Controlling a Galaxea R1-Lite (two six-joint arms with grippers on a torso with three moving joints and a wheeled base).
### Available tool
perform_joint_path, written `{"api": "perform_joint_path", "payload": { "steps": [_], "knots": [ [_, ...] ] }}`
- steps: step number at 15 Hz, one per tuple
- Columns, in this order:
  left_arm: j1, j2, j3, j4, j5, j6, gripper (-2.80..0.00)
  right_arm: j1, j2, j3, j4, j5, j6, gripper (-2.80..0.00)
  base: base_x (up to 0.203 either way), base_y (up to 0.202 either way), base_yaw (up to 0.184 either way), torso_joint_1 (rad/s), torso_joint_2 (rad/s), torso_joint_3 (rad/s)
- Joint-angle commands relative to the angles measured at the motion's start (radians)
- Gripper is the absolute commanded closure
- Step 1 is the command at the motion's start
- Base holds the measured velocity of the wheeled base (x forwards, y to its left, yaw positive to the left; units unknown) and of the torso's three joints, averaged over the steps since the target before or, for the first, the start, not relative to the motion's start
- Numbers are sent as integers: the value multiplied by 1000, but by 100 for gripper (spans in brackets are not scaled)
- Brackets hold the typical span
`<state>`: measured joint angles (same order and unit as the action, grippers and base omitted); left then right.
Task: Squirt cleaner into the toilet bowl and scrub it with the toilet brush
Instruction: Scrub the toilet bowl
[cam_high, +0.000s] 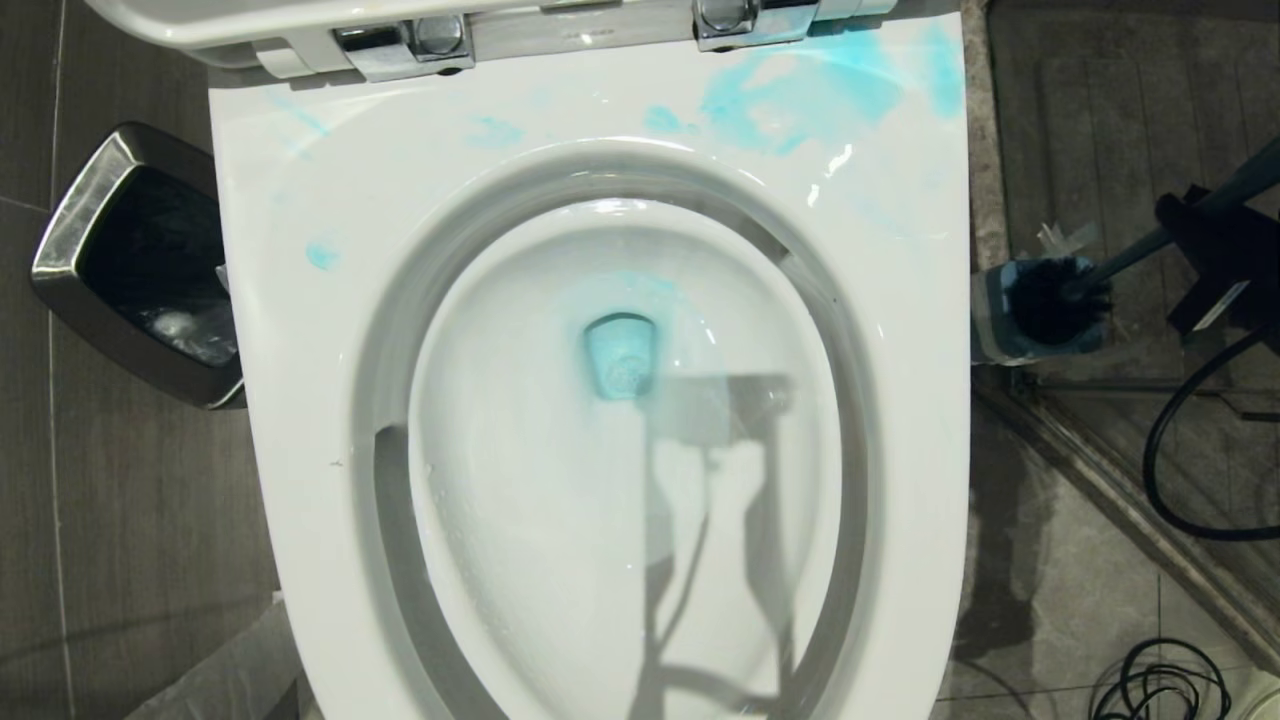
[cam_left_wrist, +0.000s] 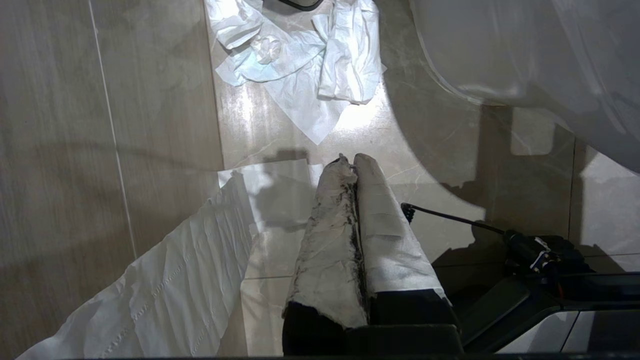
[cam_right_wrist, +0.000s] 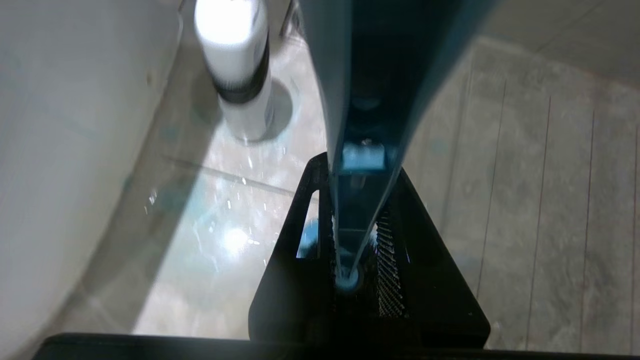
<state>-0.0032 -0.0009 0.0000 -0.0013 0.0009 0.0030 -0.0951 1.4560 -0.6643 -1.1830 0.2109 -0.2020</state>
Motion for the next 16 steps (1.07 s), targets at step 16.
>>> {"api": "perform_joint_path", "payload": {
  "steps": [16],
  "knots": [
    [0,1,0,0,1,0,0,123,-80,-427,395,-4,52,0,0,0,0,0,0,0]
  ]
}}
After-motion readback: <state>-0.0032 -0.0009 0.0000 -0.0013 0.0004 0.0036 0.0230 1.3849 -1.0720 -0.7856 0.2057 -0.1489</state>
